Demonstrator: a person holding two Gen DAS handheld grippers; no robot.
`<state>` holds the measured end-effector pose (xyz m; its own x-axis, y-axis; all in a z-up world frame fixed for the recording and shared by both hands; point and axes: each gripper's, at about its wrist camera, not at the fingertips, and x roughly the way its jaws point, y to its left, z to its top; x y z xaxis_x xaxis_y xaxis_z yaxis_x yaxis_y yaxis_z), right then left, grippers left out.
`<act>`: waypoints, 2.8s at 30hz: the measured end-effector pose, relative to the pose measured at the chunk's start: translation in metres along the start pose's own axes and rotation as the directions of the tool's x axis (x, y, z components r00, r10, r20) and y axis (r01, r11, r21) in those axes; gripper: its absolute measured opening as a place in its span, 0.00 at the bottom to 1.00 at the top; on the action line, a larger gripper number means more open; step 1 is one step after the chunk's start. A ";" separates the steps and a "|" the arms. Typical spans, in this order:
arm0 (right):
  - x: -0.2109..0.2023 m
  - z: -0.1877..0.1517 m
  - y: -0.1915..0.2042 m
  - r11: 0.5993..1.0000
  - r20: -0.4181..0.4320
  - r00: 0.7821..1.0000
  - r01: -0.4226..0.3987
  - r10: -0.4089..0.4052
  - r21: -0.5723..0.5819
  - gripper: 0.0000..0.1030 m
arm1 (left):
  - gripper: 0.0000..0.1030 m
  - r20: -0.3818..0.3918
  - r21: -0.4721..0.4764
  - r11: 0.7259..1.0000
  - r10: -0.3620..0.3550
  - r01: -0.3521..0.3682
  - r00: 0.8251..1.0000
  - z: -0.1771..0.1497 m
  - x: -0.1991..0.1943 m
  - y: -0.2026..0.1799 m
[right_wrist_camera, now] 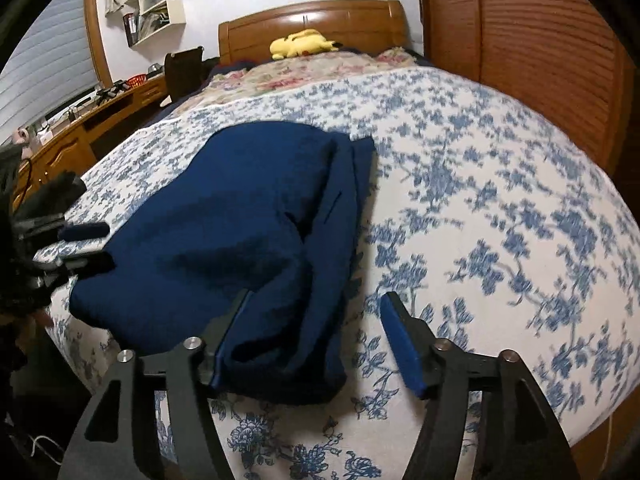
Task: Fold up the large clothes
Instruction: 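Close both tools on the folded navy jacket bundle, then lift the folded jacket with both tools and carry it toward the bed corner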
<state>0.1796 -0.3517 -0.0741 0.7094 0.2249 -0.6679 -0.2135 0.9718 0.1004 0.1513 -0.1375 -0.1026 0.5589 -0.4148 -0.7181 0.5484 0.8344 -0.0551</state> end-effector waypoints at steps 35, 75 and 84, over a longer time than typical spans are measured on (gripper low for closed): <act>0.035 0.007 0.005 0.996 -0.070 0.993 -0.090 0.092 0.027 0.69 | 0.54 -0.080 -0.123 0.985 0.112 -0.121 0.990 0.094 0.145 0.139; -0.016 0.000 0.009 0.985 0.070 0.983 -0.171 0.170 0.014 0.24 | 0.11 0.150 -0.025 0.983 0.185 -0.184 0.971 0.141 0.047 0.079; -0.042 -0.007 -0.014 0.991 0.131 0.984 -0.129 0.123 0.041 0.23 | 0.11 0.197 0.030 0.980 0.186 -0.196 0.962 0.157 0.032 0.037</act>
<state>0.1479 -0.3757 -0.0525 0.7597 0.3499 -0.5482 -0.2756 0.9367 0.2158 0.2874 -0.1766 -0.0189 0.7628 -0.3154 -0.5645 0.4467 0.8882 0.1075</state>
